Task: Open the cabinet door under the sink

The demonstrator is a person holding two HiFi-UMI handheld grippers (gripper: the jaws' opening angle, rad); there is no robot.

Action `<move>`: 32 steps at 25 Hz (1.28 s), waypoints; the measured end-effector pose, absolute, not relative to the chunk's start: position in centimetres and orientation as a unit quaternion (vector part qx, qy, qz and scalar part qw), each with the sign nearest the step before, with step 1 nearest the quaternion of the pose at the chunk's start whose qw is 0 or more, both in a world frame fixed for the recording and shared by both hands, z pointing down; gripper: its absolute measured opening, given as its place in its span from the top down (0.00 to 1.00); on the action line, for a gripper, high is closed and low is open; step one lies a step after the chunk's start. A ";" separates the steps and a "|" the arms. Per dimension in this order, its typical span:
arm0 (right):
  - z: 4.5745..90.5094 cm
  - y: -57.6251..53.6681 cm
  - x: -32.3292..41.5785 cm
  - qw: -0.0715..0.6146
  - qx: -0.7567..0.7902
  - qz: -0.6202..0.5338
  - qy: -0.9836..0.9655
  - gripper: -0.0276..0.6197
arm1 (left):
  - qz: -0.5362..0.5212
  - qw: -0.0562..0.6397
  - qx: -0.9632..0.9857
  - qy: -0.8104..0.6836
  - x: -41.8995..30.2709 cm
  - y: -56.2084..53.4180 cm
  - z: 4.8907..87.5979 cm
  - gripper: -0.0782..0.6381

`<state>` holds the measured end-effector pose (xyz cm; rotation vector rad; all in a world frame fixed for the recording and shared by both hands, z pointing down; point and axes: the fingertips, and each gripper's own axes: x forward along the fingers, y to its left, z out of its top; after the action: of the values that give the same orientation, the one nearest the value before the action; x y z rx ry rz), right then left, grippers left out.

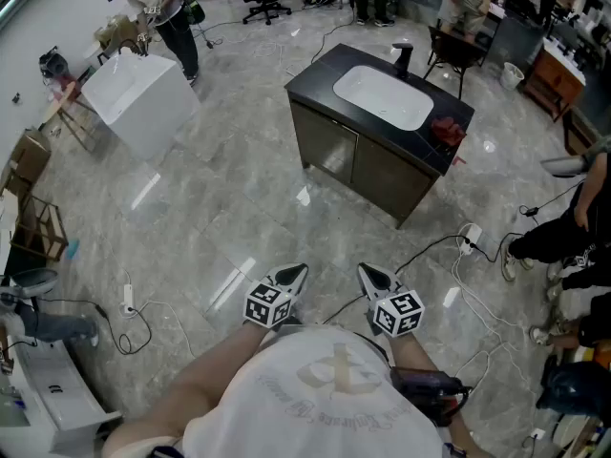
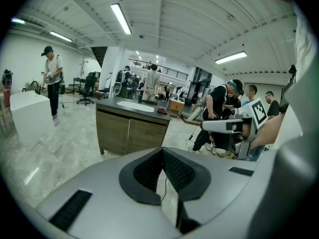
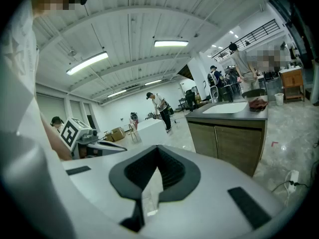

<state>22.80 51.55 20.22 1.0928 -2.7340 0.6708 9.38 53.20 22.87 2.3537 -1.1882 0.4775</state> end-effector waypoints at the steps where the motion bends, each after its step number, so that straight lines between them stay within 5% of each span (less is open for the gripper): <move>1: 19.9 51.6 22.9 0.044 0.363 0.230 -0.902 0.94 | 0.173 0.228 0.854 -0.433 9.3 53.4 22.7 0.88; 32: 20.9 40.8 15.0 0.088 0.431 0.239 -0.866 0.94 | 0.169 0.236 0.887 -0.359 2.1 40.8 23.3 0.88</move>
<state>15.02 40.79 20.87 1.2821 -2.5770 0.7127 2.13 40.77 23.28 2.4328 -0.9855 0.4648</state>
